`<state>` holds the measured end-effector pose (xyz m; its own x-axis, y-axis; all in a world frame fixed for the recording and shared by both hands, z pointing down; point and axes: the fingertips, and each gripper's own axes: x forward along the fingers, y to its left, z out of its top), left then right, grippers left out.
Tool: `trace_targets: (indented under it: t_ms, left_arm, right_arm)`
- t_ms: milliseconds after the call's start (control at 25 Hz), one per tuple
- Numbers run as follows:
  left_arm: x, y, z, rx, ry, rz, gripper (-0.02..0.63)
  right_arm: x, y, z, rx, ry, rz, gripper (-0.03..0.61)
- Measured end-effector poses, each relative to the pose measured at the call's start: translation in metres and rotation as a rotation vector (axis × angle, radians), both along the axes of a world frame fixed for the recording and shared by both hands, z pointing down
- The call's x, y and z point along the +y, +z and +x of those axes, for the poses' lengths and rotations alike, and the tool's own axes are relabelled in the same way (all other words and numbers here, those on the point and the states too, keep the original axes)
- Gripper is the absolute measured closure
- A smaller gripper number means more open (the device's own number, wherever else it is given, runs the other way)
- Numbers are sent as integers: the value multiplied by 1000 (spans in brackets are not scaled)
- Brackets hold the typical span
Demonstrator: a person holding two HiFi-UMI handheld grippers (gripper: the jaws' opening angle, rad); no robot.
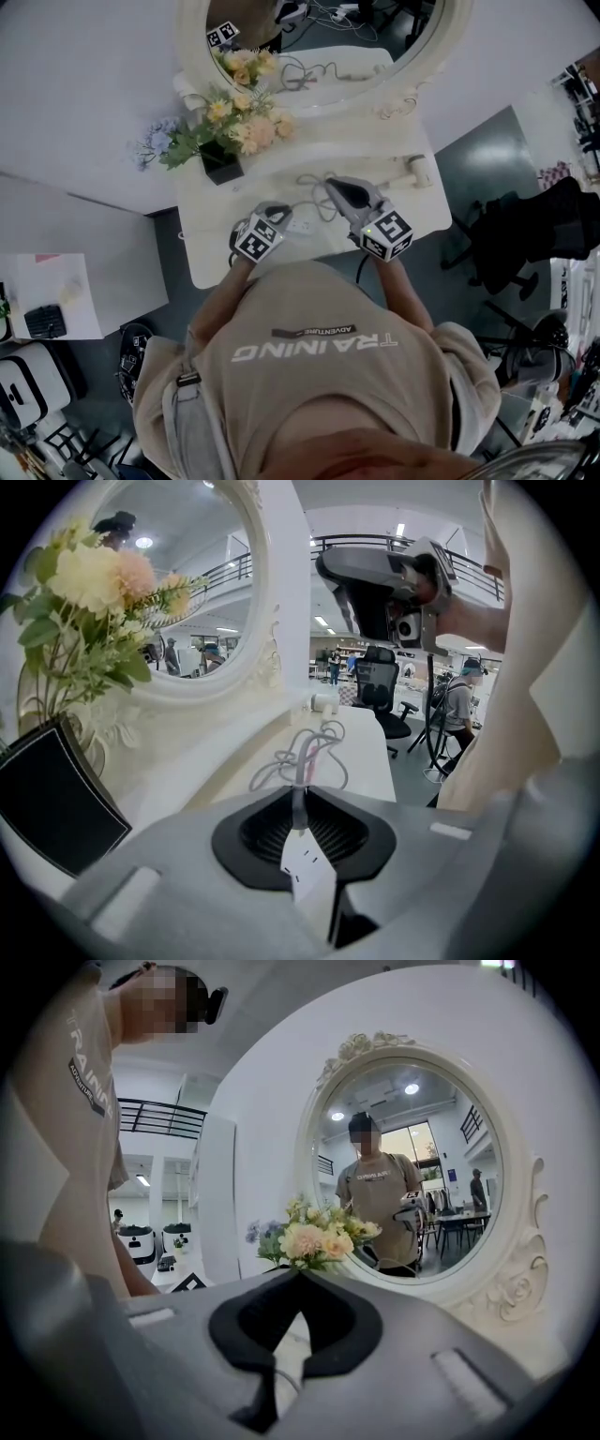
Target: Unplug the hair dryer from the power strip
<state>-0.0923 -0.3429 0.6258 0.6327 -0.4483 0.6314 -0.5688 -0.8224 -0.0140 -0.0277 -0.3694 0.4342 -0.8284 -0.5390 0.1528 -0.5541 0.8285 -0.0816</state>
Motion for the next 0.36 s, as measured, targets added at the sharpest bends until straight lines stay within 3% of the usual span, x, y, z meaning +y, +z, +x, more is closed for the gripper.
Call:
trace_targets:
  t_ms: [360]
  left_arm:
    - [-1, -1, 1, 9, 8, 2, 561]
  right_arm:
    - [1, 5, 0, 16, 6, -11, 575]
